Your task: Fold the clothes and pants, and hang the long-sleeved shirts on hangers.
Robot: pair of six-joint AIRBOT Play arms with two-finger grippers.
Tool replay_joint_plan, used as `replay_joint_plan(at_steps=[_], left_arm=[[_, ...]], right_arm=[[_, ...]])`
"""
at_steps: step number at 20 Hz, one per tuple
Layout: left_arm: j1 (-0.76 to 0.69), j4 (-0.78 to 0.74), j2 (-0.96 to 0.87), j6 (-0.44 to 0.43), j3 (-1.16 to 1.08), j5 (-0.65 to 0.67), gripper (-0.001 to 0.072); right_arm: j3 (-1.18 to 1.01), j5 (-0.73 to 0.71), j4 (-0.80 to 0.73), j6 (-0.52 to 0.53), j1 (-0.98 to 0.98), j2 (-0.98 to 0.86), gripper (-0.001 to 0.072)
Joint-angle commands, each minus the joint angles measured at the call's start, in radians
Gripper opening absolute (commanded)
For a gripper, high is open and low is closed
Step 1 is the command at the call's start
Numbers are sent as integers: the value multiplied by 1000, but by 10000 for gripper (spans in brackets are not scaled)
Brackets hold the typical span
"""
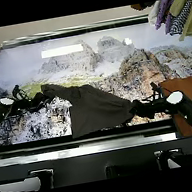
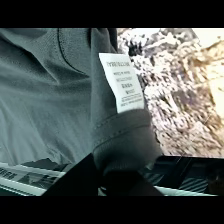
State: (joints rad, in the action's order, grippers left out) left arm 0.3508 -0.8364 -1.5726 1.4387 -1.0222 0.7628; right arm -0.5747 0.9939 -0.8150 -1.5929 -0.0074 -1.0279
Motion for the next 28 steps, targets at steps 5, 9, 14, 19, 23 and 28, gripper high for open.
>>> replay_joint_plan(at_steps=[5, 9, 14, 19, 23, 28], left_arm=[[-42, 6, -47, 7, -85, -2, 16], [8, -17, 67, -4, -181, 76, 14], [121, -84, 365, 32, -383, 117, 14], [223, -85, 630, 132, -585, 191, 14], [327, -130, 848, 227, -611, 217, 14], [370, -185, 951, 231, -611, 306, 14]], right_arm=[[-9, -22, 21, 0, 0, 16, 31], [-143, -96, 16, 12, 0, 54, 30], [-547, -68, -66, 45, 0, 100, 29], [-891, 34, -209, 44, 0, 206, 30], [-1003, 113, -356, -19, 0, 351, 31], [-1005, 209, -397, -218, 0, 429, 31]])
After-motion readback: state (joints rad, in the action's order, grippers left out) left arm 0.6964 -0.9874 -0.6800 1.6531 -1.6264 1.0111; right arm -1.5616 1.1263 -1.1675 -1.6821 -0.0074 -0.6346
